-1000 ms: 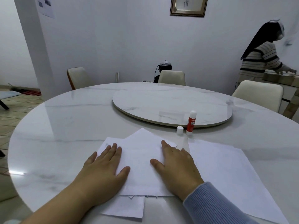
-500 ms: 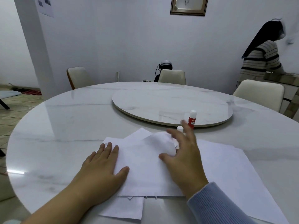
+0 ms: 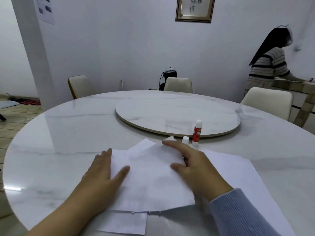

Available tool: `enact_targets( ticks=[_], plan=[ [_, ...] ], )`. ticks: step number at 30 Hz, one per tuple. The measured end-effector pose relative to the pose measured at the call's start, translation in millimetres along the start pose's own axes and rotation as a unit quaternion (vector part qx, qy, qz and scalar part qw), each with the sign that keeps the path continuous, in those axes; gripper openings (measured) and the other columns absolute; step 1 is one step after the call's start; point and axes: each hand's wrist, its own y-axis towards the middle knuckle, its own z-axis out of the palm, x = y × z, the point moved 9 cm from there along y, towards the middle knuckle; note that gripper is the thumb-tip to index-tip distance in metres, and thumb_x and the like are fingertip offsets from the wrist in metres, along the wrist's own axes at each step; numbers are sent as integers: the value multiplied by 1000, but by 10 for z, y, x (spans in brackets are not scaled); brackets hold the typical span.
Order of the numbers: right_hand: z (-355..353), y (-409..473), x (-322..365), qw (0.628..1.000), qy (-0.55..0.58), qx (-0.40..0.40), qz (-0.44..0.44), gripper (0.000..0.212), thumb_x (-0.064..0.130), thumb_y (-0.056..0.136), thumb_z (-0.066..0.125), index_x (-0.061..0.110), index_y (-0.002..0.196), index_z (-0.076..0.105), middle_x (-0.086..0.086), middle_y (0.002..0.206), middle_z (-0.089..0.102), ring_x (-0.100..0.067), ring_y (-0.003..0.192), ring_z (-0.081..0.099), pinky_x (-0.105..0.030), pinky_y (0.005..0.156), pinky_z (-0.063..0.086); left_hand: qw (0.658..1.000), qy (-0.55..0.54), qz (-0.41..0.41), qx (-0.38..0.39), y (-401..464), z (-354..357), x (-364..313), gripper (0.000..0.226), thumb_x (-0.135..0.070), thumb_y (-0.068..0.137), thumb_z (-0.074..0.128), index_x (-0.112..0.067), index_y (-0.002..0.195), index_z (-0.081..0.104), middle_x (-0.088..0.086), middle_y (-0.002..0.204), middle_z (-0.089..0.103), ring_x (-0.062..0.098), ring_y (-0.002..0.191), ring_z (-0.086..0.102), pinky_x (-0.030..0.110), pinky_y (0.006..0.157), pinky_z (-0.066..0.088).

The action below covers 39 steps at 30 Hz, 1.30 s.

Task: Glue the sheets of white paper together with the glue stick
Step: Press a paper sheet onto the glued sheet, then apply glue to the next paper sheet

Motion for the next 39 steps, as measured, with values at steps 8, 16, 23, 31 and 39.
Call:
enact_targets(
  ticks=[8, 16, 23, 31, 39],
  plan=[
    [-1206, -146, -73, 914, 302, -267, -46, 21, 2, 81, 68, 21, 78, 77, 11, 76, 76, -3, 72, 67, -13, 69, 53, 983, -169, -11, -67, 40, -168, 37, 42, -40, 98, 26, -25, 133, 45, -15, 129, 41, 15, 128, 40, 25, 102, 24],
    [-1986, -182, -549, 811, 301, -498, 67, 24, 10, 87, 65, 19, 108, 72, 13, 91, 65, -9, 93, 64, -26, 89, 54, 997, 61, 53, -6, 21, 17, -123, 52, -53, 81, 56, -31, 126, 45, -22, 121, 38, 6, 121, 40, 22, 94, 31],
    [-1786, 425, -1520, 809, 301, -447, 235, 49, -7, 82, 46, 18, 121, 63, -9, 126, 61, -33, 108, 61, -44, 92, 53, 994, 84, 72, -18, 35, 37, -183, 55, -57, 82, 51, -33, 130, 39, -18, 137, 37, 7, 127, 35, 22, 100, 27],
    [-1218, 524, -1821, 785, 394, -361, 313, 45, -20, 85, 44, 0, 122, 59, -17, 107, 51, -32, 95, 60, -34, 69, 58, 992, 97, 74, -6, 71, 71, -141, 55, -59, 84, 45, -35, 133, 33, -18, 147, 27, 5, 138, 22, 23, 112, 17],
    [-1172, 523, -1546, 831, 350, -310, 302, 27, -9, 85, 60, -4, 111, 60, -11, 76, 56, -24, 68, 59, -35, 76, 53, 992, 102, 77, -9, 69, 64, -146, 55, -58, 86, 44, -35, 134, 32, -17, 148, 25, 5, 136, 23, 21, 109, 17]
  ],
)
